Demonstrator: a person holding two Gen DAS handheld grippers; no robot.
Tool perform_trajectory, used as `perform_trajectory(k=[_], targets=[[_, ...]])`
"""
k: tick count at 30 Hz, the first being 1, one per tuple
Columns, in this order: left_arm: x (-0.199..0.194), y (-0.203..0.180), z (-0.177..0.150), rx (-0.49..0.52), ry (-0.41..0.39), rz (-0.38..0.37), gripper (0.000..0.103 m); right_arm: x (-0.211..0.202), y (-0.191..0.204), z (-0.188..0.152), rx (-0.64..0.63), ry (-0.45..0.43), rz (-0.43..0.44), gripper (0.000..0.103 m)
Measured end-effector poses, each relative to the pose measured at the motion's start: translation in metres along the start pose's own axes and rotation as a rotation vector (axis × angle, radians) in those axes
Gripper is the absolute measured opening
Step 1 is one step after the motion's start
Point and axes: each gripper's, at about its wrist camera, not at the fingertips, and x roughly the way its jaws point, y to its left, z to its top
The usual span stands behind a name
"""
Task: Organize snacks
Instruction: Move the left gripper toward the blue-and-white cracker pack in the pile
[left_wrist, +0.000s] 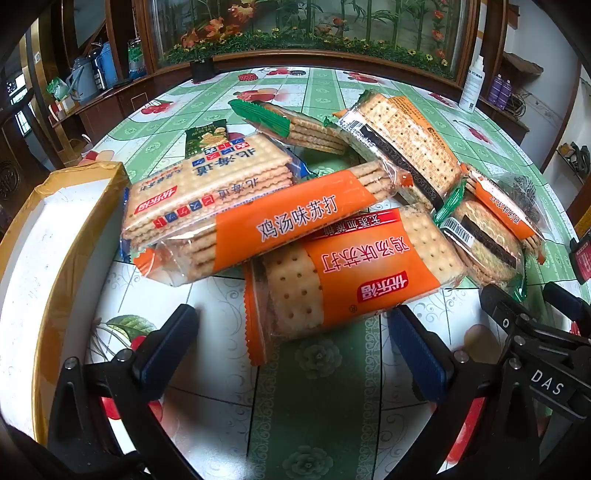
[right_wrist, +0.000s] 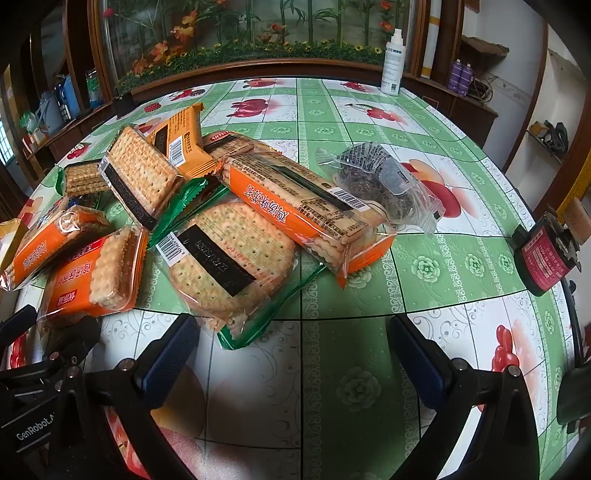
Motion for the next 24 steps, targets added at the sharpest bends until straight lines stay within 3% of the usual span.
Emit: perform_trajectory(k=[10, 16, 24], targets=[[-0.005, -0.008, -0.002, 0.084, -0.003, -0.005, 0.103, 0.000, 0.000, -0.001, -0.002, 0.001, 0.000, 0.103], [-0.043, -0.008, -0.011, 0.116, -0.102, 0.004, 0.103, -0.009, 0.000, -0.010, -0.017, 0.006, 0.016, 0.103], [-0.088, 0.011, -0.001, 0.078, -0.217, 0.007, 0.103, -0.057, -0.006, -0.007, -0.012, -0.092, 0.085, 0.103]])
